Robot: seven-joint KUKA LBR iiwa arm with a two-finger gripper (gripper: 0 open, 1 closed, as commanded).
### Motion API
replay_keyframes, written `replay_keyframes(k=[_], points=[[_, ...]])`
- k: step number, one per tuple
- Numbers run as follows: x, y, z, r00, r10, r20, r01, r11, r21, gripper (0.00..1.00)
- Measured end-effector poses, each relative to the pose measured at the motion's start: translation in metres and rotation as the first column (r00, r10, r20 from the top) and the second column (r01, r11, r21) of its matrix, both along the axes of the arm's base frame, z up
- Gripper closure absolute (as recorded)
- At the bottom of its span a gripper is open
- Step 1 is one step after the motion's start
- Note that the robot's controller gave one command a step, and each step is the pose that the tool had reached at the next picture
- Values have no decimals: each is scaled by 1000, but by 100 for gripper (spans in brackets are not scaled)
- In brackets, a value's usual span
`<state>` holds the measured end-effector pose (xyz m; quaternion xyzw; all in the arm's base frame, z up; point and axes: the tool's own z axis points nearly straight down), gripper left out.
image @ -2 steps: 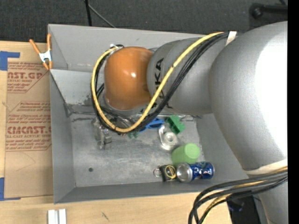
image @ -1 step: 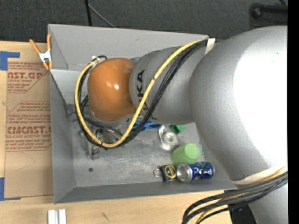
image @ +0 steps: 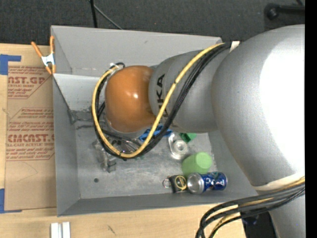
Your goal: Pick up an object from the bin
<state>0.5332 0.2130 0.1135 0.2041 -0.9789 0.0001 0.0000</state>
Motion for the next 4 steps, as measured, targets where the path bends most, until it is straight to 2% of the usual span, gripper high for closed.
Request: replay_keyframes(k=[1,2,3,4], points=[[16,-29,-18,1000,8,0,-8,1000,0,100],[27,-25,-5,971,237,3,-237,971,1,100],[53,-68,7,912,410,4,-410,912,-1,100],[50,-57,32,802,597,5,-597,802,1,100]])
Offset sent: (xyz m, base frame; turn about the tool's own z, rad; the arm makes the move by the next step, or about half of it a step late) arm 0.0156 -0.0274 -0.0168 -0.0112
